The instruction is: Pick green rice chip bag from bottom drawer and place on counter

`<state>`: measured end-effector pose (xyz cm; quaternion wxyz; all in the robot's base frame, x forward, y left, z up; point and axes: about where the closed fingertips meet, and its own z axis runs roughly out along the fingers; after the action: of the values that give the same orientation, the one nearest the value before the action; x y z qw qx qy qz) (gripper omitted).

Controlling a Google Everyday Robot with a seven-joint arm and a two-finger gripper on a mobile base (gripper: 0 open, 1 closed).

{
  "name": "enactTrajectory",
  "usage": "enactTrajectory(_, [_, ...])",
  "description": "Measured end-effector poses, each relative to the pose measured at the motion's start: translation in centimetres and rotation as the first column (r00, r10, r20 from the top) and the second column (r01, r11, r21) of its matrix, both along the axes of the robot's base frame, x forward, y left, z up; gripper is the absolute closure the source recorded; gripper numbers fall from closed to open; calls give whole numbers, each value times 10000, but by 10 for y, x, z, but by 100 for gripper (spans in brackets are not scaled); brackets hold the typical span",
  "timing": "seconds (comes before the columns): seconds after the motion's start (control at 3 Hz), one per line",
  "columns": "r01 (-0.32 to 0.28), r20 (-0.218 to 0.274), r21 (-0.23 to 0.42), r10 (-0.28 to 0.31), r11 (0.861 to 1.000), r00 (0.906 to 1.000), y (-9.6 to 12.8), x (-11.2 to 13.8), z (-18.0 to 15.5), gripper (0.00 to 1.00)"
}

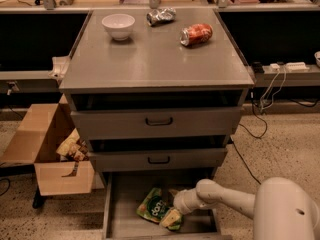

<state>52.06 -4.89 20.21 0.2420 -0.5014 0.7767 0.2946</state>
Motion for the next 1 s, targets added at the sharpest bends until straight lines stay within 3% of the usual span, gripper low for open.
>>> enactTrajectory(0.67, [-178,233,-370,186,9992,9996,1,24,-67,0])
enactTrajectory(1.0, [-167,327,-727,191,9972,9993,0,29,-86,12])
